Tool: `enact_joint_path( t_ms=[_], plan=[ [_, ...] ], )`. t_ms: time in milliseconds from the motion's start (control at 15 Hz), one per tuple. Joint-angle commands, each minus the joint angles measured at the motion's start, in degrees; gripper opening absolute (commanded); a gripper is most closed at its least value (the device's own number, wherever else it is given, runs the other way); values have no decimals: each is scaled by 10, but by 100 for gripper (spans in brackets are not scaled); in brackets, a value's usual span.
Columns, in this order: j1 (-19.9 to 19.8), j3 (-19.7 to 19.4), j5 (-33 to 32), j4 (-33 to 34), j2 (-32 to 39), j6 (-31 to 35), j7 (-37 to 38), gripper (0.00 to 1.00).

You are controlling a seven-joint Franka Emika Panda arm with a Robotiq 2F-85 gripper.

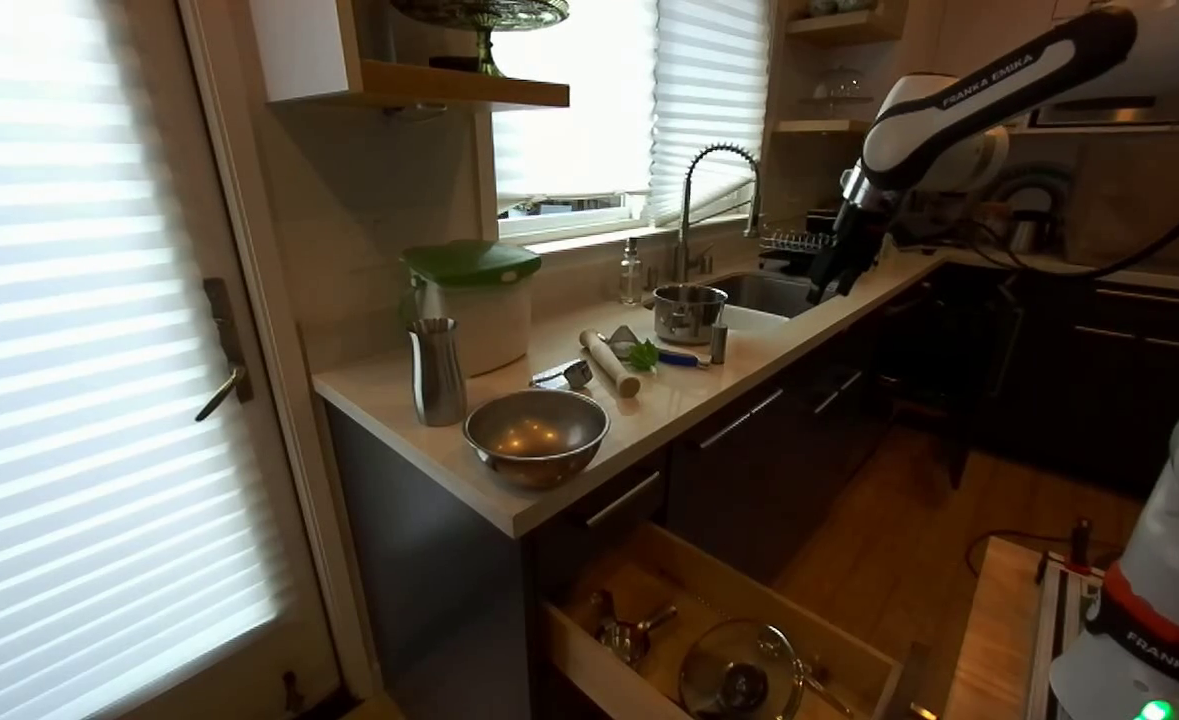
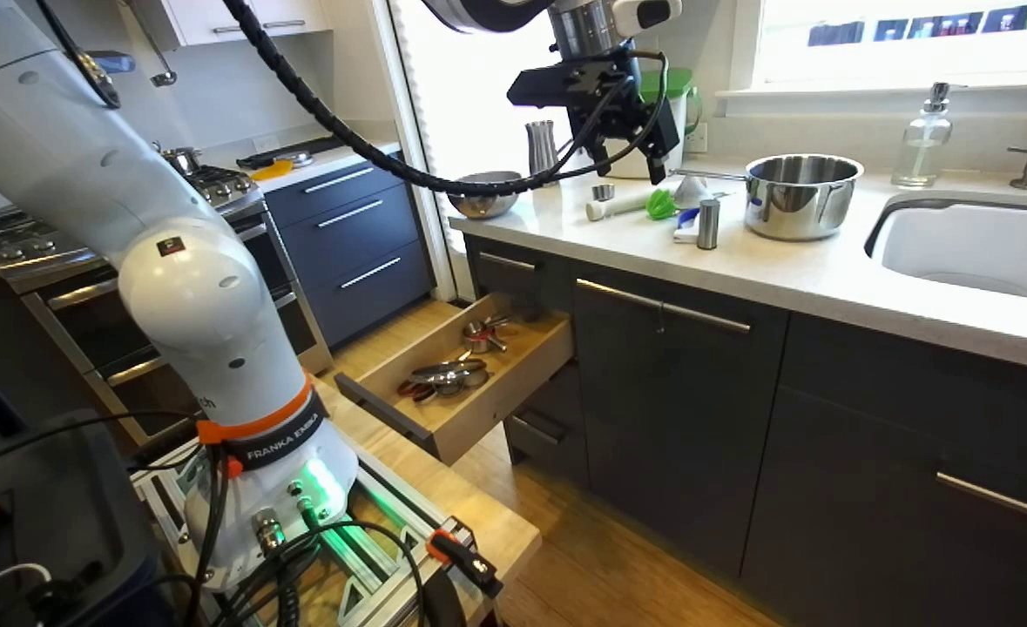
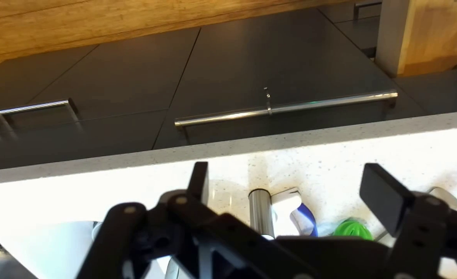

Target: Move the silver cylinder from the counter to the open drawer

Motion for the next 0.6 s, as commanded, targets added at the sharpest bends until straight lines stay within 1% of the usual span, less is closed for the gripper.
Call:
enact_joint_path(
  t_ms=[0,133,200,333,467,533],
  plan=[
    [-3,3,1,2,1,-2,-1,100],
    [-3,3,1,2,1,-2,-1,100],
    [2,6,11,9,11,1,11,100],
    [11,22,8,42,47,8,33,100],
    [22,32,6,87,85,-7,20,100],
    [22,40,-9,111,109,-7,15,100]
  ],
)
